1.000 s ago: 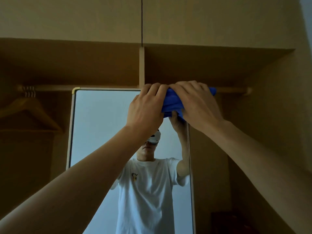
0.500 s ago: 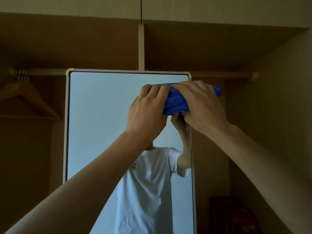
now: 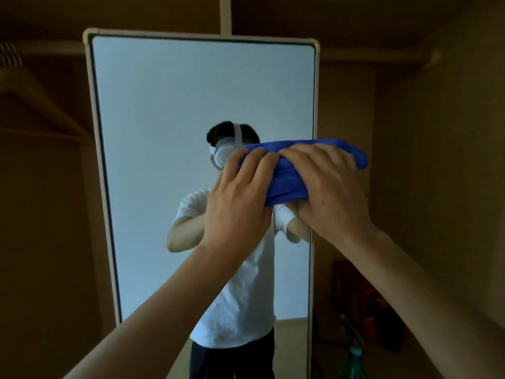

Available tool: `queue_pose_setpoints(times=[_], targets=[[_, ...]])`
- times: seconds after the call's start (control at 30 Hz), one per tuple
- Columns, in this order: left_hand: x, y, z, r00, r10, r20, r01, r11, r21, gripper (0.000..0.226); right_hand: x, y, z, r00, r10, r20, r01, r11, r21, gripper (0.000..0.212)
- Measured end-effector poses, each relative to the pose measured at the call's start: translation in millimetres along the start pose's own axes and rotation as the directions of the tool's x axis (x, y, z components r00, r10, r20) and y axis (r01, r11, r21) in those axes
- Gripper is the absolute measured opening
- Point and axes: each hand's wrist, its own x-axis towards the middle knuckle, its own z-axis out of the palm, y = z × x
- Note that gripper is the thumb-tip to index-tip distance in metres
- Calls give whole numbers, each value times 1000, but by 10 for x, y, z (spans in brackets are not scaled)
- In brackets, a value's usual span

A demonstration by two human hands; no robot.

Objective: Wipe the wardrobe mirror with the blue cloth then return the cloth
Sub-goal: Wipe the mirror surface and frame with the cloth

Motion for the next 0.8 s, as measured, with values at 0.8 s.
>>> queue_pose_setpoints(times=[0.8], targets=[[-2279,513,281,920,-182,347,227,969,-93,53,-2214,-843,336,943,124,310,-148,987,56,50]])
